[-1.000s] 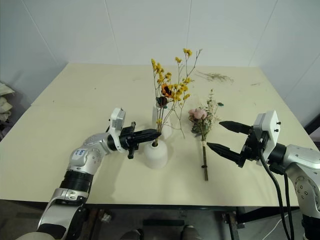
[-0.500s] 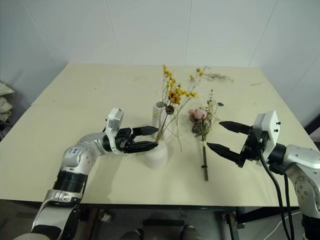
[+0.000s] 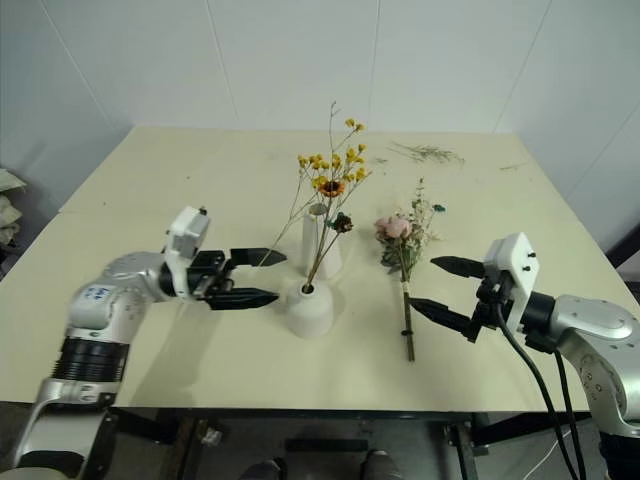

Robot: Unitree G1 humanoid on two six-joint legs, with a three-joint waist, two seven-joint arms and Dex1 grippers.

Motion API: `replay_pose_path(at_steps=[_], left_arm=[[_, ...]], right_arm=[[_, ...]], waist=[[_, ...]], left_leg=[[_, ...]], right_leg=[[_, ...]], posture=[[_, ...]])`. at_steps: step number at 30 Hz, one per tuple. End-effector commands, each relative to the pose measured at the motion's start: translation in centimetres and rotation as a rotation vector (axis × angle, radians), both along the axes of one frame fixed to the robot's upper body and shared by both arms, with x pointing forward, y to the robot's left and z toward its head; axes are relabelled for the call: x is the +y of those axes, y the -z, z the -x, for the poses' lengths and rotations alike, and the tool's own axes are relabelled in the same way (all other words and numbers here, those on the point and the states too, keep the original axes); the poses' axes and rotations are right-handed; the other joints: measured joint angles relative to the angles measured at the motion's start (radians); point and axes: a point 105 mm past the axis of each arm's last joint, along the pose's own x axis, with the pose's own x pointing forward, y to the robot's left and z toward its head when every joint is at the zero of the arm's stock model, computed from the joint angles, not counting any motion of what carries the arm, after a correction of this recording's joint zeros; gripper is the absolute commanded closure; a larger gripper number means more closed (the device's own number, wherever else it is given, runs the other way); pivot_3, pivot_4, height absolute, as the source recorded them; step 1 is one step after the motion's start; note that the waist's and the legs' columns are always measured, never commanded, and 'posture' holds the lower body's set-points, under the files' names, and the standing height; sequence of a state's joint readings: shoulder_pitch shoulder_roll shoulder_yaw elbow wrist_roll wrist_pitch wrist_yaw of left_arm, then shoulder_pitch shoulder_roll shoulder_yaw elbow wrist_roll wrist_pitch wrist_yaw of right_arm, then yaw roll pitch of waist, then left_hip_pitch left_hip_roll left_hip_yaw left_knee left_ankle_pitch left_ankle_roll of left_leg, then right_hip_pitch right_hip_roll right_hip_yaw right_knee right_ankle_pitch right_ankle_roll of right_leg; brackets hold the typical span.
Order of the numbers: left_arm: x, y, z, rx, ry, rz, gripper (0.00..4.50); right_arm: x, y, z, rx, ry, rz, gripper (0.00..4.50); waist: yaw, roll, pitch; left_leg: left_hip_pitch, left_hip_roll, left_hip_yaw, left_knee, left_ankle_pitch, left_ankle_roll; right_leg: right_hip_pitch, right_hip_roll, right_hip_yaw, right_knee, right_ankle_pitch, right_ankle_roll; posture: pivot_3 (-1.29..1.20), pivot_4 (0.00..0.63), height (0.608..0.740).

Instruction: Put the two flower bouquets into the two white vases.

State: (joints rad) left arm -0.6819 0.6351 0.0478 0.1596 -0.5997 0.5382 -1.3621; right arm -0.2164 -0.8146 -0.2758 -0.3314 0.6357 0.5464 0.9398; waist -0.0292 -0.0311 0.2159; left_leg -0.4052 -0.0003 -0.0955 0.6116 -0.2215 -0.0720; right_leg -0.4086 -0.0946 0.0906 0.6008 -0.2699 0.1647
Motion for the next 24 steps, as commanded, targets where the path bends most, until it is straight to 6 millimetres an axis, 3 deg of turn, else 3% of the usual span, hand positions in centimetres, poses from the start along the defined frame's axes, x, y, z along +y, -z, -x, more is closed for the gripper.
replay_pose_path(at_steps=[1,10,15,18,24], left_arm=[[0.5,-0.6,0.8,-0.033,0.017,-0.003,0.03],[2.9,-1.1,1.9,-0.042,0.003,-0.007,0.03],[6.2,-2.1,1.9,-0.103,-0.072,-0.013,0.03],[7.1,-2.7,1.9,-0.119,-0.088,0.004,0.03],[8.8,-3.5,1.4,-0.164,-0.176,0.007,0.03]], right_arm=[[0.8,-0.7,0.4,-0.041,-0.014,0.009,0.00],[1.1,0.6,-0.1,0.034,0.046,0.036,0.00],[1.1,2.8,-2.0,0.185,0.188,0.136,0.00],[1.6,3.3,-2.5,0.232,0.208,0.158,0.00],[0.3,5.2,-5.5,0.407,0.448,0.248,0.00]], waist=[[0.001,0.000,0.000],[0.000,0.000,0.000],[-0.006,0.000,0.000],[-0.002,0.000,0.000],[-0.001,0.000,0.000]], left_leg=[[0.000,0.000,0.000,0.000,0.000,0.000],[0.000,0.000,0.000,0.000,0.000,0.000],[0.000,0.000,0.000,0.000,0.000,0.000],[0.000,0.001,0.000,0.000,0.000,0.000],[-0.001,0.001,0.000,0.000,0.000,0.000]], right_leg=[[0.000,0.000,0.000,0.000,0.000,0.000],[0.000,0.000,0.000,0.000,-0.001,-0.002],[-0.001,0.000,0.000,0.000,-0.002,-0.005],[-0.001,0.000,0.000,0.001,-0.009,-0.018],[-0.002,0.000,0.000,0.001,-0.009,-0.017]], posture=[[0.00,0.150,0.740],[0.00,0.150,0.740],[0.00,0.150,0.740],[0.00,0.150,0.740],[0.00,0.150,0.740]])
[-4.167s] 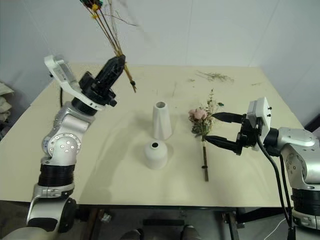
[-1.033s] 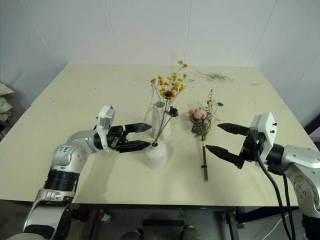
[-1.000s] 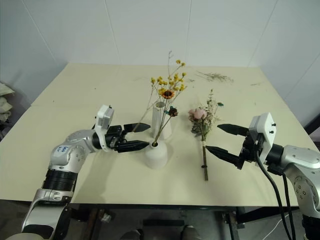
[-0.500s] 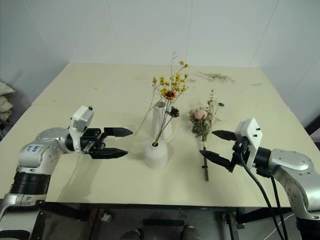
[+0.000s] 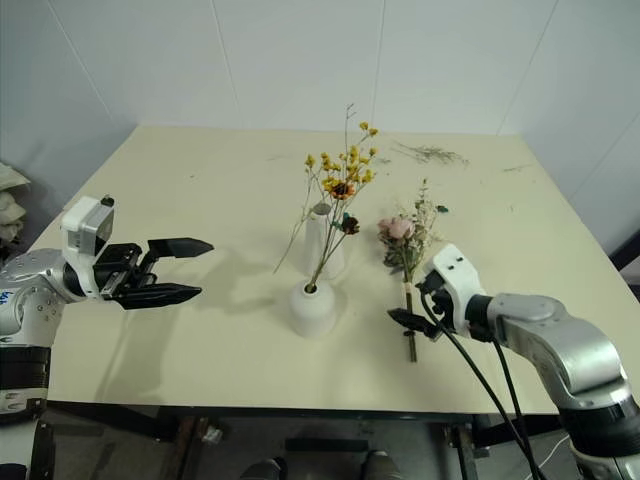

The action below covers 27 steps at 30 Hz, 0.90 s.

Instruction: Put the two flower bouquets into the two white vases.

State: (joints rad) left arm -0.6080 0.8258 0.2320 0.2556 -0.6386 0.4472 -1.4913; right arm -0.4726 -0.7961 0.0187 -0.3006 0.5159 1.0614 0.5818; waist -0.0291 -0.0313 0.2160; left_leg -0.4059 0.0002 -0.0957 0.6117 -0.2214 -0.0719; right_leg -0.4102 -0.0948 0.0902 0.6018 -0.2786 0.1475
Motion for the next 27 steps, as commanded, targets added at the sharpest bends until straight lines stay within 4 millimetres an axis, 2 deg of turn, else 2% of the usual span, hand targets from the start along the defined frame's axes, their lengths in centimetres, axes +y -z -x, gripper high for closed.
replay_pose_path(at_steps=[1,4,7,12,15,22,26,27], left_arm=[[1.3,-1.6,0.2,-0.075,-0.044,0.005,0.03],[1.5,-1.6,0.3,-0.074,-0.041,0.006,0.03],[2.0,-2.0,1.2,-0.089,0.019,0.029,0.03],[2.3,-2.7,1.5,-0.125,0.036,0.084,0.03],[2.2,-2.6,1.5,-0.128,0.035,0.083,0.00],[2.1,-2.4,1.4,-0.135,0.025,0.081,0.00],[1.9,-2.5,1.1,-0.145,0.026,0.077,0.00],[1.8,-2.5,1.1,-0.146,0.030,0.078,0.00]], right_arm=[[-0.9,0.4,-1.4,0.072,0.145,0.034,0.00],[-0.7,0.2,-1.7,0.092,0.162,0.028,0.00],[-0.6,0.4,-2.5,0.153,0.220,0.042,0.00],[-0.3,0.4,-3.1,0.214,0.267,0.034,0.00],[-0.7,0.5,-3.4,0.235,0.303,0.035,0.64],[-1.1,0.4,-3.8,0.222,0.350,0.031,2.99],[-1.5,-0.9,-4.5,0.124,0.383,-0.021,4.31],[-1.6,-1.1,-4.6,0.105,0.389,-0.030,4.49]], waist=[[-0.001,0.000,0.000],[-0.001,0.000,0.000],[-0.002,0.000,0.000],[-0.007,0.000,0.000],[-0.007,0.000,0.000],[-0.007,0.000,0.000],[-0.015,0.000,0.000],[-0.015,0.000,0.000]], left_leg=[[0.000,0.000,0.000,0.000,0.000,0.000],[0.000,0.000,0.000,-0.001,0.000,0.000],[0.000,0.000,0.000,-0.002,-0.001,0.001],[0.000,0.001,0.000,-0.003,-0.001,0.001],[0.000,0.001,0.000,-0.003,-0.001,0.001],[0.000,0.001,0.000,-0.003,-0.001,0.001],[0.000,0.001,0.000,-0.003,-0.001,0.001],[0.000,0.001,0.000,-0.003,-0.001,0.001]], right_leg=[[0.000,0.000,0.000,0.000,0.000,0.000],[-0.001,0.000,0.000,0.002,0.000,0.000],[-0.002,0.000,-0.001,0.003,0.007,0.014],[-0.003,0.000,-0.001,0.004,0.007,0.014],[-0.003,0.000,-0.001,0.004,0.007,0.014],[-0.003,0.000,-0.001,0.004,0.007,0.014],[-0.003,0.000,-0.001,0.004,0.007,0.014],[-0.003,0.000,-0.001,0.004,0.007,0.014]], posture=[[0.00,0.150,0.740],[0.00,0.150,0.740],[0.00,0.150,0.740],[0.00,0.150,0.740],[0.00,0.150,0.740],[0.00,0.150,0.740],[0.00,0.150,0.740],[0.00,0.150,0.740]])
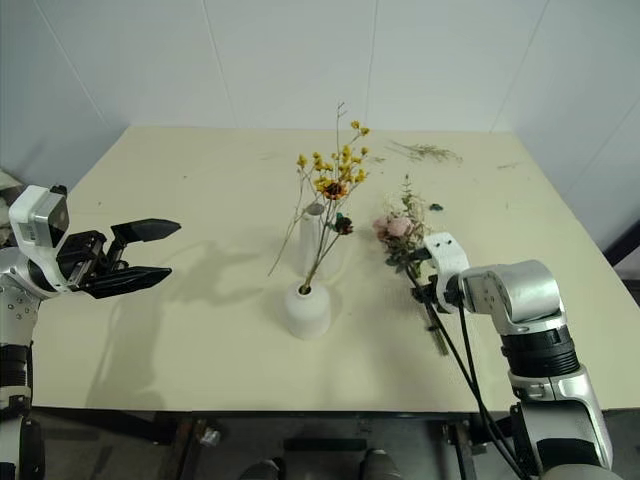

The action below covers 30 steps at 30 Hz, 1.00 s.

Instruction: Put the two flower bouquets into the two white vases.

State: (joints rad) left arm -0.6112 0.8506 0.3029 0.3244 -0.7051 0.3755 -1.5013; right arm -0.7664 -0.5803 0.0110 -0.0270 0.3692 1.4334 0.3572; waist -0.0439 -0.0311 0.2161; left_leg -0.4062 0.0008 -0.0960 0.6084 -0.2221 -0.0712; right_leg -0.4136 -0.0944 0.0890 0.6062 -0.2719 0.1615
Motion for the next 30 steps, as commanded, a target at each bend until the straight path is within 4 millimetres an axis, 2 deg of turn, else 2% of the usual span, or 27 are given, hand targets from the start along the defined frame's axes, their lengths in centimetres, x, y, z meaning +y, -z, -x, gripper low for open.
replay_pose_path(at_steps=[1,3,8,12,15,17,21,27,30], left_arm=[[-0.3,-0.9,0.7,-0.057,0.074,-0.012,0.00],[-0.3,-1.0,0.6,-0.057,0.080,-0.011,0.00],[-0.2,-1.6,0.1,-0.072,0.086,-0.012,0.00],[0.5,-2.3,-2.1,-0.091,-0.042,0.011,0.00],[0.5,-2.0,-2.3,-0.073,-0.044,-0.009,0.00],[0.5,-2.2,-2.5,-0.079,-0.055,0.004,0.00],[0.7,-2.3,-3.6,-0.092,-0.161,0.018,0.00],[0.5,-2.4,-3.6,-0.100,-0.191,0.044,0.00],[0.5,-2.4,-3.5,-0.105,-0.189,0.046,0.00]], right_arm=[[-1.0,-2.0,-0.6,-0.125,0.050,-0.027,4.49],[-1.1,-2.6,-0.8,-0.163,0.063,-0.044,4.49],[-1.8,-5.6,-2.2,-0.363,0.107,-0.076,4.49],[-2.5,-9.6,-3.6,-0.635,0.116,-0.081,4.49],[-2.2,-12.2,-4.0,-0.851,0.077,-0.092,4.49],[-1.8,-13.1,-4.2,-0.930,0.035,-0.094,4.49],[0.8,-16.0,-4.0,-1.161,-0.092,-0.155,4.49],[4.0,-17.0,-4.8,-1.251,-0.206,-0.243,4.49],[4.9,-17.2,-5.0,-1.268,-0.238,-0.265,4.49]], waist=[[0.000,0.000,0.000],[-0.001,0.000,0.000],[-0.007,0.000,0.000],[-0.012,0.000,0.000],[-0.016,0.000,0.000],[-0.016,0.000,0.000],[-0.019,0.000,0.000],[-0.022,0.000,0.000],[-0.023,0.000,0.000]], left_leg=[[0.000,0.000,0.000,0.000,0.000,0.000],[0.000,0.000,0.000,0.000,0.000,0.000],[0.000,0.000,0.000,0.000,0.000,0.000],[0.000,0.000,0.000,0.000,0.000,0.000],[0.000,0.000,0.000,-0.001,0.000,0.000],[0.000,0.000,0.000,-0.002,0.000,0.000],[0.000,0.000,0.000,-0.004,0.000,0.000],[0.001,0.000,-0.001,-0.004,0.001,-0.001],[0.001,0.000,-0.001,-0.005,0.001,-0.001]], right_leg=[[0.000,0.000,0.000,0.000,0.000,0.000],[0.000,0.000,0.000,0.000,0.000,0.000],[0.000,0.000,0.000,0.001,0.000,0.000],[0.000,0.000,0.000,0.001,0.000,0.001],[0.000,0.000,0.000,0.000,0.000,0.001],[0.000,0.000,0.000,0.000,0.000,0.002],[-0.001,0.000,0.000,0.001,-0.001,0.003],[-0.001,0.000,0.000,0.005,-0.001,0.003],[-0.001,0.000,0.000,0.006,-0.001,0.003]], posture=[[0.00,0.150,0.740],[0.00,0.150,0.740],[0.00,0.150,0.740],[0.00,0.150,0.740],[0.00,0.150,0.740],[0.00,0.150,0.740],[0.00,0.150,0.740],[0.00,0.150,0.740],[0.00,0.150,0.740]])
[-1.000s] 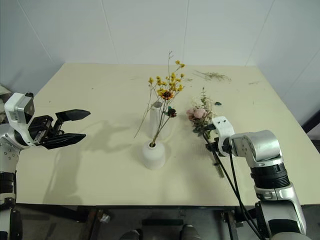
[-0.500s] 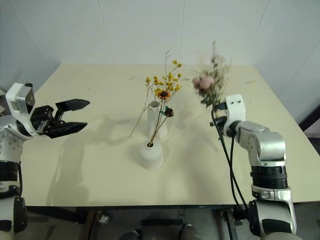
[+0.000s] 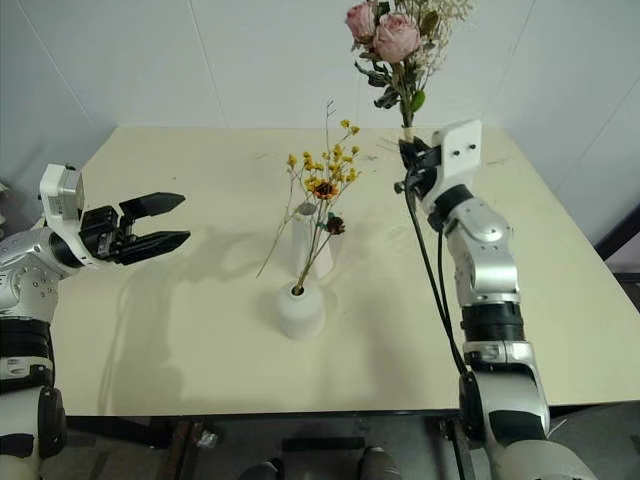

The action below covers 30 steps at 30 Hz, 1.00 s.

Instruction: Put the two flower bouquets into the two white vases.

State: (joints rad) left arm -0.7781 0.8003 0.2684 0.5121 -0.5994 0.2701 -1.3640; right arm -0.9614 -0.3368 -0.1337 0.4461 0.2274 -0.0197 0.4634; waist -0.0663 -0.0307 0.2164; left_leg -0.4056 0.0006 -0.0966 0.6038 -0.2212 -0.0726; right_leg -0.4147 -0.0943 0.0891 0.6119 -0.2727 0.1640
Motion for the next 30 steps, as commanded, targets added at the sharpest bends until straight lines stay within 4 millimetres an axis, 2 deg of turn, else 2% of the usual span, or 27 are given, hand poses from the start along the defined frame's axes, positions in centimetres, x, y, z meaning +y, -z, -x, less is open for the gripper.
replay_pose_path(at_steps=[1,5,10,14,18,25,30], left_arm=[[0.3,-1.0,0.6,-0.053,-0.010,0.004,0.00],[0.2,-0.8,1.3,-0.054,-0.008,0.011,0.00],[0.2,-0.7,1.8,-0.046,-0.008,0.017,0.00],[0.3,-0.8,2.0,-0.046,-0.008,0.024,0.00],[0.1,-0.8,2.1,-0.045,-0.003,0.029,0.00],[0.0,-1.1,2.1,-0.047,0.000,0.028,0.00],[0.0,-1.1,2.2,-0.044,0.002,0.028,0.00]], right_arm=[[0.8,-1.8,0.4,-0.087,-0.043,-0.009,4.49],[4.3,-3.9,1.2,-0.148,-0.241,-0.079,4.49],[6.5,-4.8,2.4,-0.159,-0.435,-0.153,4.49],[7.8,-4.7,3.1,-0.149,-0.539,-0.170,4.49],[10.1,-3.1,4.3,-0.080,-0.711,-0.137,4.49],[11.4,-2.2,4.6,-0.052,-0.770,-0.112,4.49],[11.9,-3.1,4.4,-0.085,-0.768,-0.115,4.49]], waist=[[-0.001,0.000,0.000],[-0.020,0.001,0.001],[-0.022,0.001,0.001],[-0.019,0.001,0.001],[-0.020,0.001,0.001],[-0.020,0.001,0.001],[-0.021,0.001,0.001]], left_leg=[[0.000,0.000,0.000,0.000,0.000,0.000],[0.000,0.000,0.000,-0.001,0.000,0.000],[0.001,0.001,-0.002,-0.003,0.002,-0.003],[0.001,0.000,-0.002,-0.003,0.002,-0.004],[0.002,0.000,-0.003,-0.003,0.003,-0.004],[0.002,0.000,-0.003,-0.003,0.004,-0.005],[0.002,0.000,-0.003,-0.003,0.004,-0.005]], right_leg=[[0.000,0.000,0.000,0.000,0.000,0.000],[0.000,0.000,0.000,0.001,0.000,0.000],[-0.001,0.000,0.000,0.003,-0.001,-0.001],[-0.001,0.000,-0.001,0.004,-0.001,-0.001],[-0.002,0.001,-0.001,0.006,-0.001,-0.001],[-0.002,0.001,-0.001,0.008,-0.001,-0.001],[-0.003,0.001,-0.001,0.009,-0.001,-0.002]], posture=[[0.00,0.150,0.740],[0.00,0.150,0.740],[0.00,0.150,0.740],[0.00,0.150,0.740],[0.00,0.150,0.740],[0.00,0.150,0.740],[0.00,0.150,0.740]])
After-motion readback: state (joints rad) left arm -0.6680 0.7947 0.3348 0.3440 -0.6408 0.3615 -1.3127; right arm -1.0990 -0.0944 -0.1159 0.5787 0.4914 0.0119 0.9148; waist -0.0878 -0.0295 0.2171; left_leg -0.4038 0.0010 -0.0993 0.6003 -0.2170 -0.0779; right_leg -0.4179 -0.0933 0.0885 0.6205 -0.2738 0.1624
